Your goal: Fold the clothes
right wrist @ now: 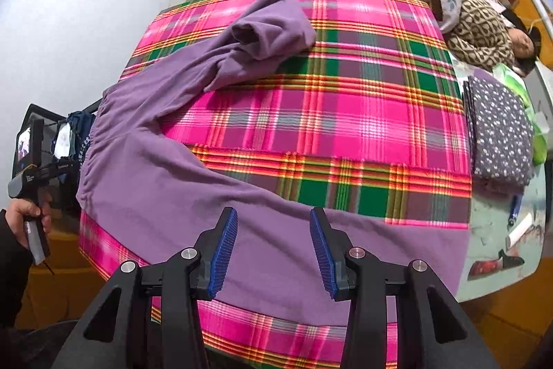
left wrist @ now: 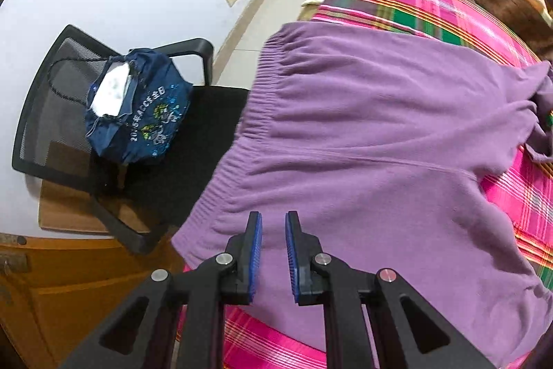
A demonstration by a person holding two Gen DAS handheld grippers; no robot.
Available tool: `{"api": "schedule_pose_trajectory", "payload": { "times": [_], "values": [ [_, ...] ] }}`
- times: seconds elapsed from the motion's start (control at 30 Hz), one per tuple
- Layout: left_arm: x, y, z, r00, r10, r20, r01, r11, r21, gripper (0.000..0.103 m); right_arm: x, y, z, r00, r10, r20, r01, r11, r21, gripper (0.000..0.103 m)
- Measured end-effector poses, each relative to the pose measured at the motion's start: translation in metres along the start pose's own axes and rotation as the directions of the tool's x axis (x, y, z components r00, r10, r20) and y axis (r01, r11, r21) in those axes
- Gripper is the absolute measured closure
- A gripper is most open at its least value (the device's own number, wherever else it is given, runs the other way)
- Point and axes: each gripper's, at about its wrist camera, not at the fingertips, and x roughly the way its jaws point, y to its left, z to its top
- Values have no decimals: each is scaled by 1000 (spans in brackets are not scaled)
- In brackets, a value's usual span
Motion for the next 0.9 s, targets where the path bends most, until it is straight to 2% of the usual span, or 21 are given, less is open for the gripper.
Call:
{"api": "schedule_pose_trajectory", "payload": {
  "times": [0.23,0.47,0.63,0.77,0.9],
  "values": [
    [0,-10,-2,999,-40,-2,40,999,28,89,14,3,-5,999,38,-33,-38,999,-4,58],
    [8,32,0,992,-127,2,127,991,-46,89,40,32,-1,993,77,-94,-84,994,-68,58],
    [21,59,11,985,-175,13,175,982,-70,88,57,58,4,989,71,-132,-87,990,-115,58],
    [38,74,32,970,-241,26,242,967,-74,85,71,83,10,987,50,-155,-73,987,-144,58],
    [58,78,57,944,-329,29,330,943,-46,82,84,110,13,984,13,-180,-40,989,-146,58]
  ]
}}
